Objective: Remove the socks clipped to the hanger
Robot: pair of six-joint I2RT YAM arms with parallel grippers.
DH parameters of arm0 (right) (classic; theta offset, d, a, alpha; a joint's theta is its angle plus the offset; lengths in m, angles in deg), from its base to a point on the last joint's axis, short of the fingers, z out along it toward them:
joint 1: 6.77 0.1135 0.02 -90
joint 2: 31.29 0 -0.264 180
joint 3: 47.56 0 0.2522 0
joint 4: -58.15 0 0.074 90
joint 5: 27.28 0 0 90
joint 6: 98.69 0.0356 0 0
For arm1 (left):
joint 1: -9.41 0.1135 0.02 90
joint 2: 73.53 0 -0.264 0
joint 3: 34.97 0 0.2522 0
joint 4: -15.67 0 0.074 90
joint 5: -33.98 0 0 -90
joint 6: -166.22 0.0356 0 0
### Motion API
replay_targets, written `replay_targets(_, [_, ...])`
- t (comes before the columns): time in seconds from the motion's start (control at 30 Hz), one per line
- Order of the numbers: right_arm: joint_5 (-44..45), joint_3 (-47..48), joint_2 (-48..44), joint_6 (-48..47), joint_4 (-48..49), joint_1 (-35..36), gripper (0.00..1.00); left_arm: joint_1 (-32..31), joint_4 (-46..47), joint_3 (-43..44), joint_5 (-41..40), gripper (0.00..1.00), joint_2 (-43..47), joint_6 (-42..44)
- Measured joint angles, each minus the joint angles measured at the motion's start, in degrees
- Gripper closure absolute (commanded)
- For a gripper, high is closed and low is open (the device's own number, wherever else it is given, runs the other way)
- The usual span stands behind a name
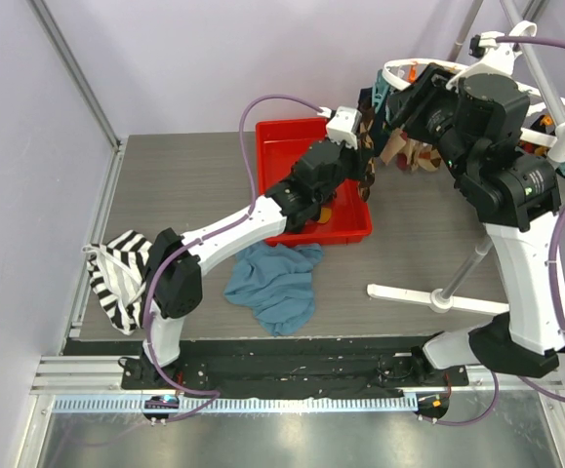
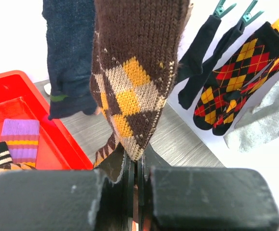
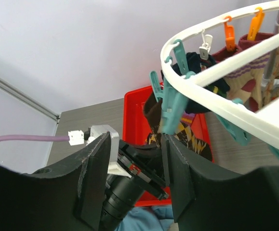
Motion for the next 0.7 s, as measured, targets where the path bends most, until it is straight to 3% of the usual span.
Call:
replay_targets(0.43, [3.5, 6.8, 14.0, -0.2, 1.8, 0.0, 0.48, -1.4, 0.1, -0.4, -1.5, 1.00, 0.3, 0.2])
replay_targets(0.7, [9.3, 6.8, 15.9, -0.2, 1.7, 0.0, 0.48, -1.6, 0.3, -1.7, -2.8, 1.00, 0.8, 1.3])
